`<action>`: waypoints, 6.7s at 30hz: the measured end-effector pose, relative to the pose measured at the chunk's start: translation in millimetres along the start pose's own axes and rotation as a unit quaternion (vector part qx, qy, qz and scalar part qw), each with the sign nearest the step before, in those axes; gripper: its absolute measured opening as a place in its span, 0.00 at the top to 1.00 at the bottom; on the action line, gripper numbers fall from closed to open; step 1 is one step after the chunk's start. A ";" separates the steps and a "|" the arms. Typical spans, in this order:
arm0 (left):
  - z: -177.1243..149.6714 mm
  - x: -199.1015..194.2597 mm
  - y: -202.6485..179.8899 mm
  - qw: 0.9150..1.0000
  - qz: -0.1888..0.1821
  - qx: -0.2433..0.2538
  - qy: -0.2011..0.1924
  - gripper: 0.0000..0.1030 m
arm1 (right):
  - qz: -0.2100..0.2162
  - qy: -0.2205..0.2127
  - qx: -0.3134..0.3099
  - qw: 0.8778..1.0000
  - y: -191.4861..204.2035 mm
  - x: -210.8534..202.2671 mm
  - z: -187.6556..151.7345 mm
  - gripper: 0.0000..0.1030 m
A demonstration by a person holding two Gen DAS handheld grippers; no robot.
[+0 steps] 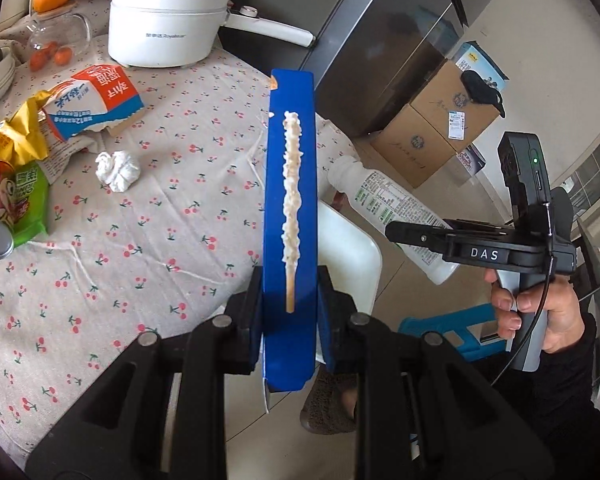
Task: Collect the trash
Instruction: 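Carry the box and bottle to the white bin and release both, then grasp the red can with the left gripper while the right grasps the crumpled tissue, then carry the can and tissue over the white bin and release the can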
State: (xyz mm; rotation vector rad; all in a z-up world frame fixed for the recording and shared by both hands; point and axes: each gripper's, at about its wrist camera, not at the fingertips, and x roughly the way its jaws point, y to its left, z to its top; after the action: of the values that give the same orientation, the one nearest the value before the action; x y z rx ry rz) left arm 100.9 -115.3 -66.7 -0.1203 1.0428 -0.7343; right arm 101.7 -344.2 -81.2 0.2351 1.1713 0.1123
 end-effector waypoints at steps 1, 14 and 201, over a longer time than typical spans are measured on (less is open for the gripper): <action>0.2 6.1 -5.6 1.000 -0.004 0.006 0.000 0.76 | -0.003 0.002 0.008 1.000 -7.4 1.0 -3.0 0.52; -0.4 52.8 -17.0 0.998 0.032 0.045 0.027 0.46 | -0.022 0.026 0.052 0.998 -64.0 3.2 -25.7 0.52; 10.1 -30.1 60.5 0.992 0.125 -0.001 -0.009 0.11 | -0.026 0.038 0.049 0.998 -14.6 31.8 6.8 0.34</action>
State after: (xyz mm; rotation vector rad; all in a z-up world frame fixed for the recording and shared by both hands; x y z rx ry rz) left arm 130.3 -53.7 -64.7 0.0016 1.0190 -0.5040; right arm 119.7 -352.6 -110.8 0.2895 1.2599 0.0185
